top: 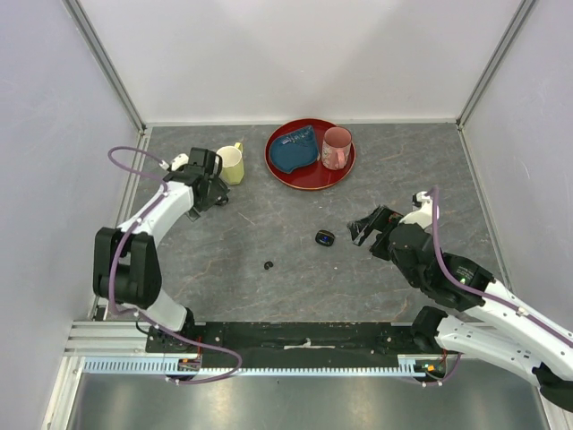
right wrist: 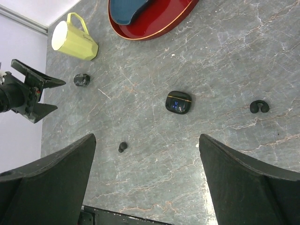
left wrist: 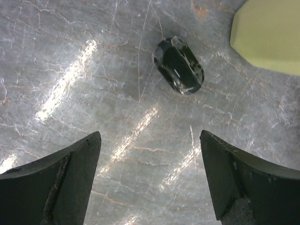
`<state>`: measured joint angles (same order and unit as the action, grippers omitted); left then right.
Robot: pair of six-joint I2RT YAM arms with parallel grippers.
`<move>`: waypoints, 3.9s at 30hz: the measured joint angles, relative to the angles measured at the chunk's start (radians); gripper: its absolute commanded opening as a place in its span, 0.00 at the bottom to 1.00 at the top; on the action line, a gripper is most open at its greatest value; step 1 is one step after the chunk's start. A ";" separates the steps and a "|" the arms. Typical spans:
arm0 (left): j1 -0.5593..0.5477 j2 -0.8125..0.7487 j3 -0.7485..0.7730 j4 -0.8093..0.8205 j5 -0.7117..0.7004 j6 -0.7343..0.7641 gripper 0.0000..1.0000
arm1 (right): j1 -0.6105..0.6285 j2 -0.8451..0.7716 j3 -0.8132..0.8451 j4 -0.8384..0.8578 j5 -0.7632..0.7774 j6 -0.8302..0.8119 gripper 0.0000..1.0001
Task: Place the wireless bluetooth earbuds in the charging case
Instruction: Pick up the charging case at the center of the board.
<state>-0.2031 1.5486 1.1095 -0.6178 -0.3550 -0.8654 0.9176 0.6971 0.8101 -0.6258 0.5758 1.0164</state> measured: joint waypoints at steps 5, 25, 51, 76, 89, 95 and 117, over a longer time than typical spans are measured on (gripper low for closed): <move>0.049 0.105 0.090 -0.033 0.027 -0.005 0.89 | -0.003 0.005 0.000 0.000 0.002 0.000 0.98; 0.105 0.353 0.264 -0.092 0.058 -0.130 0.86 | -0.007 0.040 0.000 0.000 0.016 -0.019 0.98; 0.112 0.450 0.301 -0.079 0.072 -0.206 0.25 | -0.017 0.067 0.002 0.002 0.011 -0.028 0.98; 0.058 -0.409 -0.350 0.234 0.383 -0.188 0.02 | -0.018 0.061 -0.110 0.232 -0.191 -0.121 0.95; -0.172 -0.560 -0.383 0.232 0.367 -0.295 0.02 | -0.007 0.209 -0.134 0.499 -0.402 -0.171 0.88; -0.288 -0.558 -0.383 0.232 0.348 -0.350 0.02 | 0.047 0.249 -0.135 0.572 -0.366 -0.195 0.86; -0.377 -0.555 -0.350 0.232 0.335 -0.396 0.02 | 0.250 0.528 -0.128 0.885 -0.069 -0.312 0.81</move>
<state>-0.5800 0.9939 0.7597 -0.3859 -0.0196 -1.2610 1.1679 1.2251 0.6823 0.2592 0.5064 0.7040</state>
